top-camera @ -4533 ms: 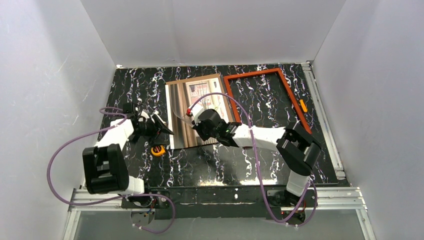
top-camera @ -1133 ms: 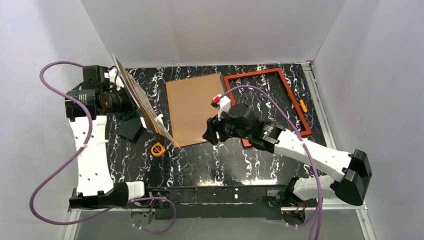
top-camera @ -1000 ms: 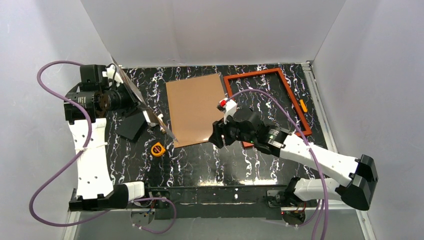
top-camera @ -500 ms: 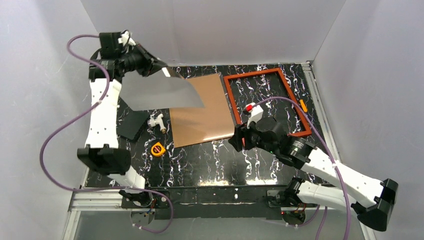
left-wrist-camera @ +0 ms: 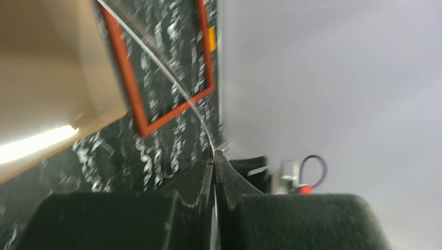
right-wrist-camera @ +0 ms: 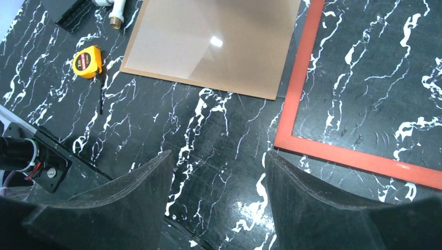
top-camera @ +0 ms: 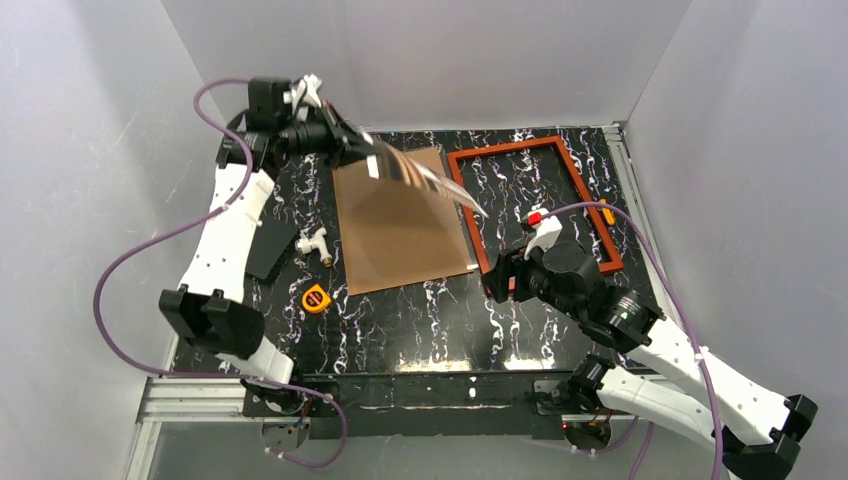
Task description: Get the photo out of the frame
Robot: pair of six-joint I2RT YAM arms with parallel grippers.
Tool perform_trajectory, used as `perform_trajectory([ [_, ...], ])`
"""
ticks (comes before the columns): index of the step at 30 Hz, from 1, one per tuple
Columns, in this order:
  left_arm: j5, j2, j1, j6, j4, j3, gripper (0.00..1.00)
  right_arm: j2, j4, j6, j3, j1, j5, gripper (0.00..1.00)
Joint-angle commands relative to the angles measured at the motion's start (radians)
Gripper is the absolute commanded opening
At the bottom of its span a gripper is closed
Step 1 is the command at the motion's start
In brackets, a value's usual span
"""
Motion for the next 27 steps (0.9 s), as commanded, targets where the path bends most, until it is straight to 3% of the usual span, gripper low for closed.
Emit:
perform_trajectory([
  [1,0.007,-0.168,0.001,0.074,-0.014,-0.317,0.00,-0.037,-0.021,0.006,-0.017,-0.013,0.028,0.73],
  [7,-0.053,-0.280,0.006,-0.009,0.122,-0.773,0.00,-0.048,-0.025,0.018,-0.028,-0.016,0.019,0.73],
  [12,-0.193,-0.274,0.008,-0.047,0.199,-0.991,0.00,-0.060,-0.024,0.025,-0.043,-0.018,0.017,0.73],
  [19,-0.295,-0.240,0.010,-0.057,0.291,-1.119,0.00,-0.087,-0.042,0.034,-0.058,-0.017,0.027,0.72],
  [27,-0.220,-0.082,0.013,0.014,0.274,-1.013,0.00,-0.067,-0.032,0.028,-0.062,-0.018,0.021,0.73],
])
